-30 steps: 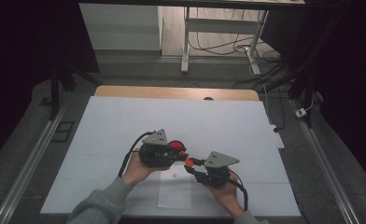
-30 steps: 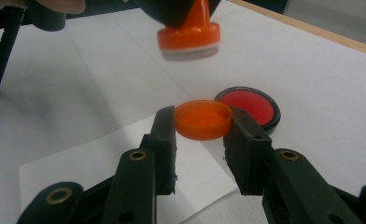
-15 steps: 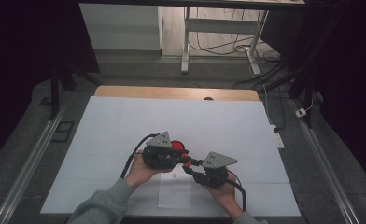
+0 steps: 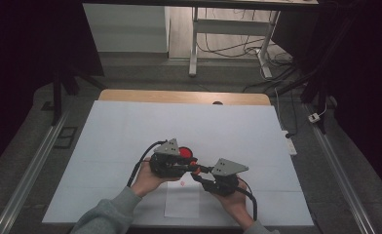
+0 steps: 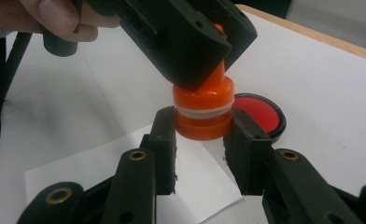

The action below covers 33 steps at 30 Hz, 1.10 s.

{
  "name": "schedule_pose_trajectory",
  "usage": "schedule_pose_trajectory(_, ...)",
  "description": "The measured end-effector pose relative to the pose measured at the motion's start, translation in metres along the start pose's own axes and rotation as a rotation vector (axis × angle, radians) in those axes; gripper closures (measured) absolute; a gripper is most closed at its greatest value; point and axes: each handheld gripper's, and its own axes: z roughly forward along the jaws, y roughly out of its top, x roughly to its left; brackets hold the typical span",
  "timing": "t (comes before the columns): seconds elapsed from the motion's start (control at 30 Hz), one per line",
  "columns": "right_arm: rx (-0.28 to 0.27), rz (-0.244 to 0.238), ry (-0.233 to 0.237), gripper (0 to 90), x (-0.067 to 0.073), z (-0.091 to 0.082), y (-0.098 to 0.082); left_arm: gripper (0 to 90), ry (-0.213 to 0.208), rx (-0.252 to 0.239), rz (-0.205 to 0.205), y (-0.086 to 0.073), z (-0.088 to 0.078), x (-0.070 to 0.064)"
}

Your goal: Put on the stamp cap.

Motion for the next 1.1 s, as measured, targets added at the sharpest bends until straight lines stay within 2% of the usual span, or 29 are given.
schedule_pose_trajectory(1.1, -0.001, 0.003, -0.008, 64.6, 0.0021, -0.0012, 0.0004, 72.7, -0.011, 0.007, -0.012, -0.0034, 0.0039, -0.0003)
